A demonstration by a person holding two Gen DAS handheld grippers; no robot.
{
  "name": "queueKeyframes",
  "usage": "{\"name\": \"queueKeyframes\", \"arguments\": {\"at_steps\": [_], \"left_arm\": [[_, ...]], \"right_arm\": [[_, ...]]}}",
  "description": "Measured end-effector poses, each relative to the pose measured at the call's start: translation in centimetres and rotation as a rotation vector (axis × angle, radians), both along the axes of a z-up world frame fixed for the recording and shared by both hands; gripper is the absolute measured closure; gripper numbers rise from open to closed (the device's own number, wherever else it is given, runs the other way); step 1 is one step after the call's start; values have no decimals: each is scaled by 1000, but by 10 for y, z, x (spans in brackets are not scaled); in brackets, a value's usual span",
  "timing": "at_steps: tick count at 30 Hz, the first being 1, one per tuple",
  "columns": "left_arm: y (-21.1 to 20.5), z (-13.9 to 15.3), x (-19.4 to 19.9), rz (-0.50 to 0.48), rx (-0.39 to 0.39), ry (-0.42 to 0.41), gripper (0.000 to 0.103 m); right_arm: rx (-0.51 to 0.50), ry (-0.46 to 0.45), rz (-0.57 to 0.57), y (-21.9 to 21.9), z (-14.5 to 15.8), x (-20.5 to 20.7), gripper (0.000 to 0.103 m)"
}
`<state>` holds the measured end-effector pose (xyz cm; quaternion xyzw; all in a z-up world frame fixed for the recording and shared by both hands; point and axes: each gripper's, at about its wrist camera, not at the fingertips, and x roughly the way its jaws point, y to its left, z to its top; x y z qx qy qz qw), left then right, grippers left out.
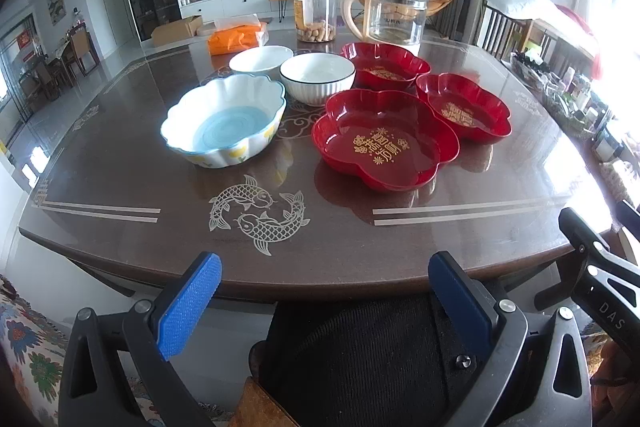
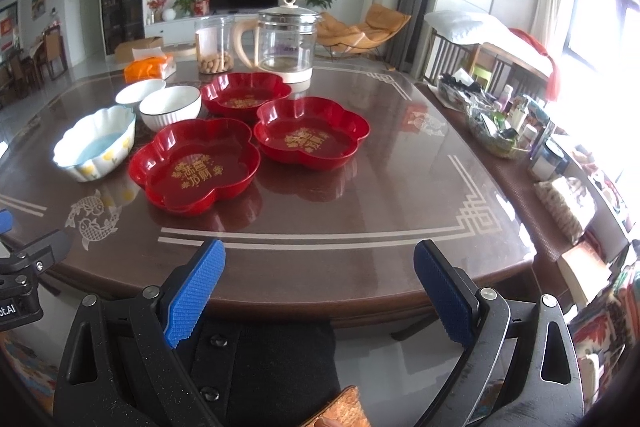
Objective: Organize plates and bowls
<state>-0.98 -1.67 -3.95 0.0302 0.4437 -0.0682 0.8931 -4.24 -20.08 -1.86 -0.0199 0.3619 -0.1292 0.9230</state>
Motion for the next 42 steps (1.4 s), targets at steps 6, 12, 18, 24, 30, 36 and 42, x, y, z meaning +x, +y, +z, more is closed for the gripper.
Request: {"name": "queueKeyframes", "arguments": {"at_steps": [6, 12, 18, 24, 30, 36, 42], "left_arm": [[-1, -7, 2, -2, 21, 33, 0], [3, -15, 5, -16, -23, 74, 0], [25, -13, 11, 48, -39, 25, 0], [57, -43, 25, 98, -201, 171, 1], [55, -67, 31, 102, -256, 249, 1], [29, -50, 85, 21, -149, 277, 1], [-4, -48, 155, -3, -116, 297, 3]], "right_arm": [[-14, 13, -28, -5, -1, 1, 6], [-5, 28, -21, -8, -3, 3, 6], [73, -73, -13, -31, 12, -1, 6], [141, -231, 80, -44, 30, -2, 6], [324, -11, 166, -52, -11, 29, 6], [501, 259, 210, -65, -36, 78, 6], [571, 365, 258, -62, -35, 158, 6]]}}
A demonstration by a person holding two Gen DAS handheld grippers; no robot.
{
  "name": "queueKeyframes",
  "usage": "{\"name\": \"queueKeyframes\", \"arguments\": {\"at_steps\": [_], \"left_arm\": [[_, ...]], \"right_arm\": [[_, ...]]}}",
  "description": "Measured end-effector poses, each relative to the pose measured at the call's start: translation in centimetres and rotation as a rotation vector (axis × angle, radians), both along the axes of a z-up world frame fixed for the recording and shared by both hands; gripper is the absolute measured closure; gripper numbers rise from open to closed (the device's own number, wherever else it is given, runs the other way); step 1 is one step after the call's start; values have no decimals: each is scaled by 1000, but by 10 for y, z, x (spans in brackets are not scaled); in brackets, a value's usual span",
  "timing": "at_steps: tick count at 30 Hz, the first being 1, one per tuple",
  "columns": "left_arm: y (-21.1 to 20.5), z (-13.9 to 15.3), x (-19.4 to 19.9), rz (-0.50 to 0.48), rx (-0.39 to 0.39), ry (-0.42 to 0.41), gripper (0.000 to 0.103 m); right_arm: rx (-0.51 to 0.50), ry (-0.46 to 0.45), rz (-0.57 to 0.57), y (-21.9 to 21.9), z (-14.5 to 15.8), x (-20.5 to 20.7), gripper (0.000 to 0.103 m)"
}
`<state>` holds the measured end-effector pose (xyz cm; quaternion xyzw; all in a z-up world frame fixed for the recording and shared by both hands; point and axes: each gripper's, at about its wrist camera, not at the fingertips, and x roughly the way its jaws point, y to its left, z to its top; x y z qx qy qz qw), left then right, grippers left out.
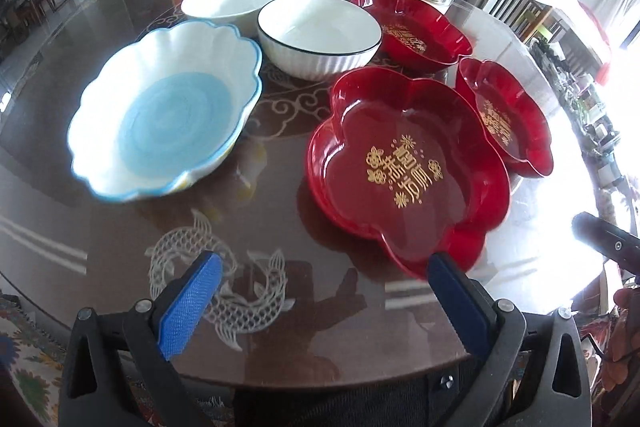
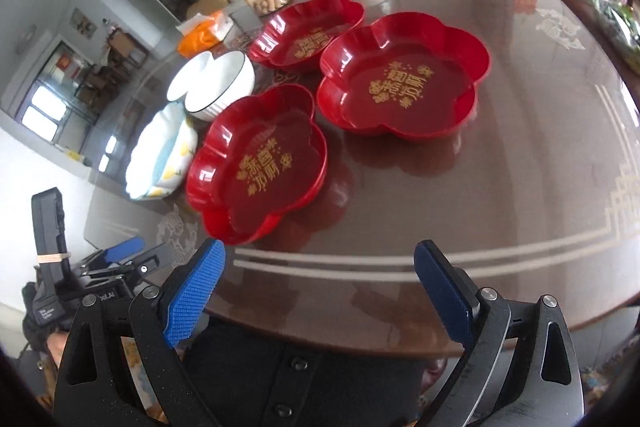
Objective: Organize plates and bowls
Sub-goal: 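Reach both grippers to the nearest red flower plate and close on its rim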
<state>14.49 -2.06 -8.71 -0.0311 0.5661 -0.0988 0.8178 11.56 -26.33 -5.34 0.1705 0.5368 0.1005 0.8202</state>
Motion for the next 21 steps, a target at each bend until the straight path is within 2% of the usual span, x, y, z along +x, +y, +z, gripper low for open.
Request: {"name": "queueKeyframes", "arguments": {"at_steps": [3, 5, 7, 9, 11, 14, 15, 16, 18, 20, 21], "left_arm": [[-9, -12, 24, 1, 18, 41, 15], [-11, -21, 33, 12, 11, 75, 27], [-11, -28, 39, 25, 0, 96, 33], [-12, -32, 41, 28, -2, 105, 40], [-13, -35, 44, 32, -4, 114, 51], [-12, -39, 49, 49, -14, 129, 58], [-12, -40, 50, 58, -21, 129, 60], [-12, -40, 51, 66, -20, 126, 63], [-12, -39, 53, 74, -21, 127, 65], [-10, -38, 55, 86, -13, 115, 76], [-8, -37, 55, 87, -12, 105, 79]], "right_arm": [[31, 54, 27, 8, -11, 33, 6], [35, 88, 36, 15, -23, 48, 7], [25, 115, 43, 20, -33, 60, 8], [-5, 119, 49, 27, -40, 66, 9], [-37, 118, 56, 33, -45, 71, 9], [-77, 114, 60, 38, -48, 76, 12], [-91, 114, 60, 39, -50, 78, 22], [-103, 117, 60, 40, -51, 79, 45], [-123, 136, 51, 39, -55, 82, 80], [-122, 140, 49, 38, -58, 83, 82], [-131, 139, 47, 37, -59, 83, 85]]}}
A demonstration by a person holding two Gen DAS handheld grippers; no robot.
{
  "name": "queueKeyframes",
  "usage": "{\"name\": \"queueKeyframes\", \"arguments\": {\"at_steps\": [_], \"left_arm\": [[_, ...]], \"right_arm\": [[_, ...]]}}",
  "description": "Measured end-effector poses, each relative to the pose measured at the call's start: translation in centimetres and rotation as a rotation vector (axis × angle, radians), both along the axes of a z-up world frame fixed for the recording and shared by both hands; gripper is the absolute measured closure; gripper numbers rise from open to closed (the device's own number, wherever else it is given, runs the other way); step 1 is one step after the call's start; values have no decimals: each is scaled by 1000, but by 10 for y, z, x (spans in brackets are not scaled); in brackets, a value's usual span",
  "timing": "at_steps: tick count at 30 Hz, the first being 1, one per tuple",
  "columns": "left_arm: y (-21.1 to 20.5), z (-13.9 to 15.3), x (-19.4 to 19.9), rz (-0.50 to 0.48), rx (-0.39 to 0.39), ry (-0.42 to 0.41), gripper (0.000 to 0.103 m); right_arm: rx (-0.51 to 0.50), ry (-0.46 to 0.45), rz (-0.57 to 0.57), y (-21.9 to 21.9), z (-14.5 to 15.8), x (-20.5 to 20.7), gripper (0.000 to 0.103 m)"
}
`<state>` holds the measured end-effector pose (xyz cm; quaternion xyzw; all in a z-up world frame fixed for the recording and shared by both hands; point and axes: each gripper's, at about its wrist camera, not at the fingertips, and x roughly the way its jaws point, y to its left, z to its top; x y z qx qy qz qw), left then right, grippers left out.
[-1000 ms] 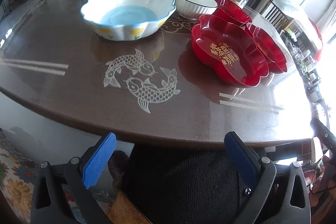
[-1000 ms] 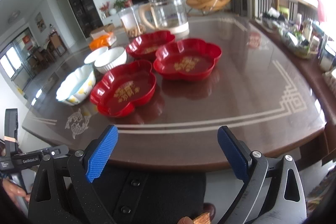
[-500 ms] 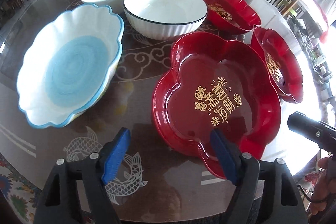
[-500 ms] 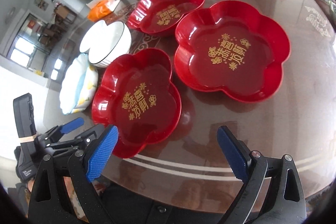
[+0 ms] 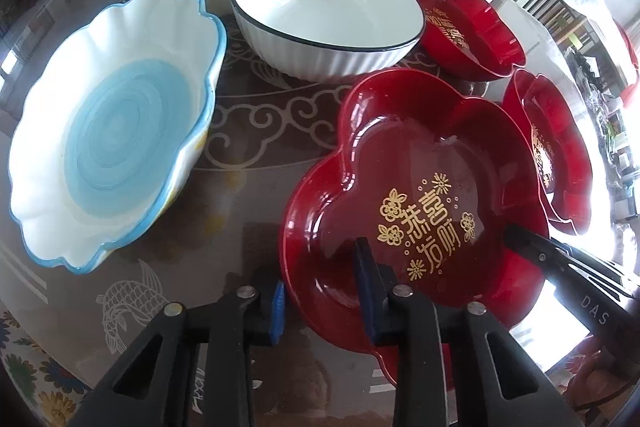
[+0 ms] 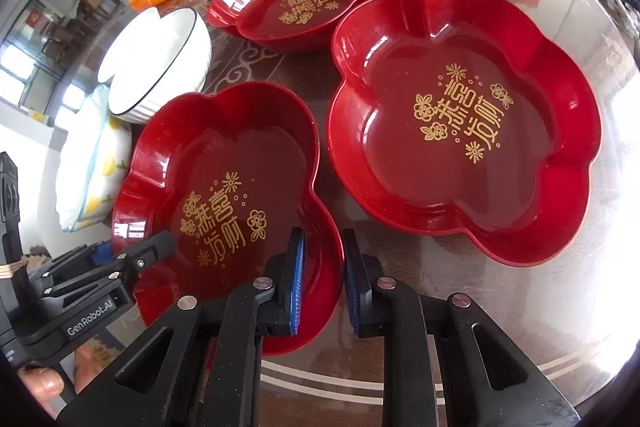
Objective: Organize plates and bowls
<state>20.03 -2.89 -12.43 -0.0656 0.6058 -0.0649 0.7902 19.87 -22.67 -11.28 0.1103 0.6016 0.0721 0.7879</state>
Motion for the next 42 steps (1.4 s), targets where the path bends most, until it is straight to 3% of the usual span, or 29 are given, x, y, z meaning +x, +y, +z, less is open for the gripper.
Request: {"name": "queueKeyframes", "arguments": {"at_steps": [2, 5, 14, 21, 26, 32, 36, 42], "left_arm": [[7, 0, -1, -2, -32, -4, 87], [9, 6, -11, -28, -54, -15, 90], [-13, 44, -105, -178, -106, -93, 90], [-41, 26, -134, -235, -100, -54, 90], [-74, 24, -132, -300, -98, -54, 90], [-113, 20, -128, -362, -74, -70, 89], [-119, 11, -112, -334, -56, -60, 89], [-152, 10, -52, -300, -28, -142, 90]], "right_arm": [[-4, -8, -4, -5, 0, -3, 92], [25, -18, -7, -14, 5, -17, 94], [42, -123, 11, -30, 55, -104, 93], [37, -96, -53, -46, 46, -149, 93], [73, -98, -144, -69, 39, -169, 93], [47, -79, -237, -104, 35, -185, 92], [33, -73, -242, -110, 26, -170, 92], [17, -76, -299, -134, 10, -120, 92]]}}
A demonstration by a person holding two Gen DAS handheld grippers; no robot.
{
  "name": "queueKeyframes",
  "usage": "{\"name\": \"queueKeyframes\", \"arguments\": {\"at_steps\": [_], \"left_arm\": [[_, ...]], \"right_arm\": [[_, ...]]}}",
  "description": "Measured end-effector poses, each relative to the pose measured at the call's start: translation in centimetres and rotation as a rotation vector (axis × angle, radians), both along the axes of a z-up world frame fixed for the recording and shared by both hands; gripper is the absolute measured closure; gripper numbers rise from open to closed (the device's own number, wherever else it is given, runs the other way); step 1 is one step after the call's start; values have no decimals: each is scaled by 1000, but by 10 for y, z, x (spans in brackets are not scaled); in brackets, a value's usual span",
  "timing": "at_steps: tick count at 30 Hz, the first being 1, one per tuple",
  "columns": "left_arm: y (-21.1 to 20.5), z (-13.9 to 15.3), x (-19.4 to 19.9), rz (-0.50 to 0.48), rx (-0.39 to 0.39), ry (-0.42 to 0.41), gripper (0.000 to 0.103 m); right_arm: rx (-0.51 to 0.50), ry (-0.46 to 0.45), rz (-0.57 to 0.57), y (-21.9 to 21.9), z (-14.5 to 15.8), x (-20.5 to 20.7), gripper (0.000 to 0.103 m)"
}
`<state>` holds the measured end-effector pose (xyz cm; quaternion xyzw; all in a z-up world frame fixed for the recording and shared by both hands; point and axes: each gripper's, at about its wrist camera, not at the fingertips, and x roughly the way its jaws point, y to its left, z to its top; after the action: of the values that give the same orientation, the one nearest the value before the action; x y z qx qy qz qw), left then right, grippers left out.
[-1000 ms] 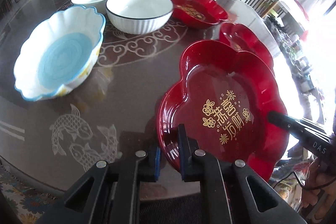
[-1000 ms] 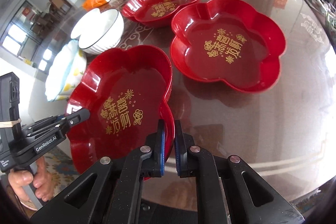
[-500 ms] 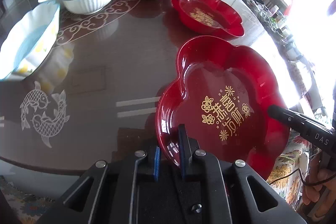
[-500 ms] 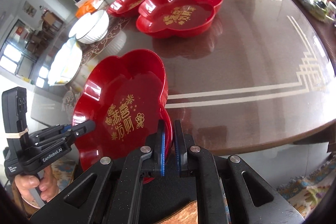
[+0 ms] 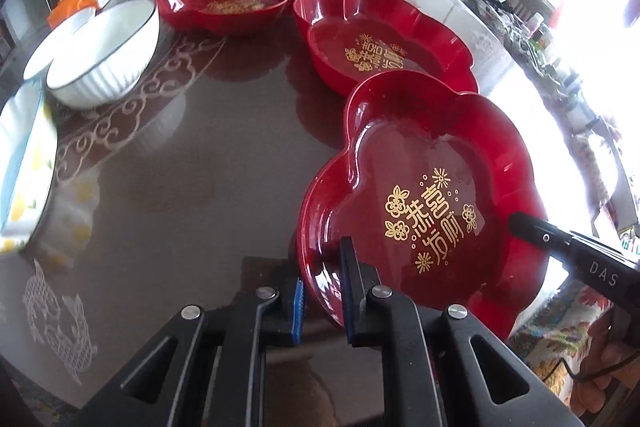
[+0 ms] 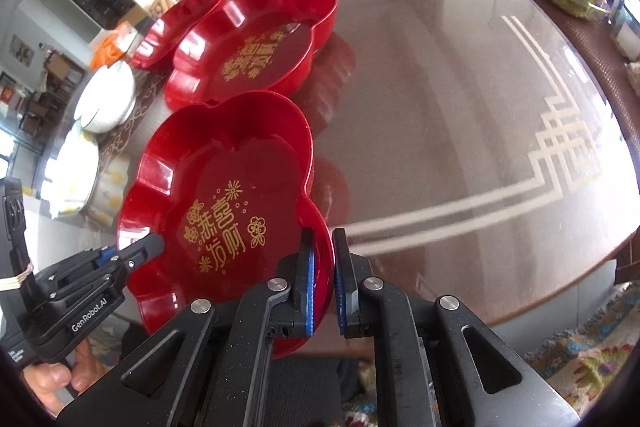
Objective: Organize plates and bowls
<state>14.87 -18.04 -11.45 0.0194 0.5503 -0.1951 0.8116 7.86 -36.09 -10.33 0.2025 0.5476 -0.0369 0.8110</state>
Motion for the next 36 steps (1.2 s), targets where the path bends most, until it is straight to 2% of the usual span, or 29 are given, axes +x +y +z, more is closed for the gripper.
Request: {"name": "queueKeyframes", "arguments": {"at_steps": [4, 6, 9, 15, 18, 22, 24, 25, 26, 28, 29, 34, 36], "left_arm": [[-11, 13, 28, 18, -25, -25, 90], [-3, 25, 21, 1, -35, -47, 89], [21, 32, 3, -7, -39, -43, 89], [57, 12, -20, 52, -9, -40, 89], [67, -5, -17, 83, -31, 6, 89], [69, -8, -15, 95, -59, -37, 89], [70, -7, -15, 102, -93, -61, 82], [71, -7, -15, 103, -97, -69, 66], [71, -6, -16, 109, -88, -80, 46], [74, 1, -19, 134, -74, -126, 27], [76, 6, -20, 140, -70, -150, 24], [93, 28, -18, 158, -60, -177, 24], [101, 40, -21, 162, -31, -209, 23]], "right_arm": [[-10, -36, -52, -19, 5, 23, 92], [-2, -49, -50, -18, 14, 20, 92], [2, -67, 12, -4, 28, 3, 92], [-41, -55, 134, 37, 17, -5, 92], [-58, -38, 160, 48, 0, 6, 92], [-93, -55, 173, 55, -8, 13, 92], [-92, -67, 164, 54, -7, 13, 88], [-80, -68, 157, 55, -8, 13, 83], [-62, -79, 152, 54, -8, 12, 81], [-58, -108, 137, 55, -5, 9, 43], [-67, -125, 131, 56, -2, 6, 39], [-52, -189, 71, 47, 18, -10, 39], [-85, -234, 29, 44, 32, -22, 37]]}}
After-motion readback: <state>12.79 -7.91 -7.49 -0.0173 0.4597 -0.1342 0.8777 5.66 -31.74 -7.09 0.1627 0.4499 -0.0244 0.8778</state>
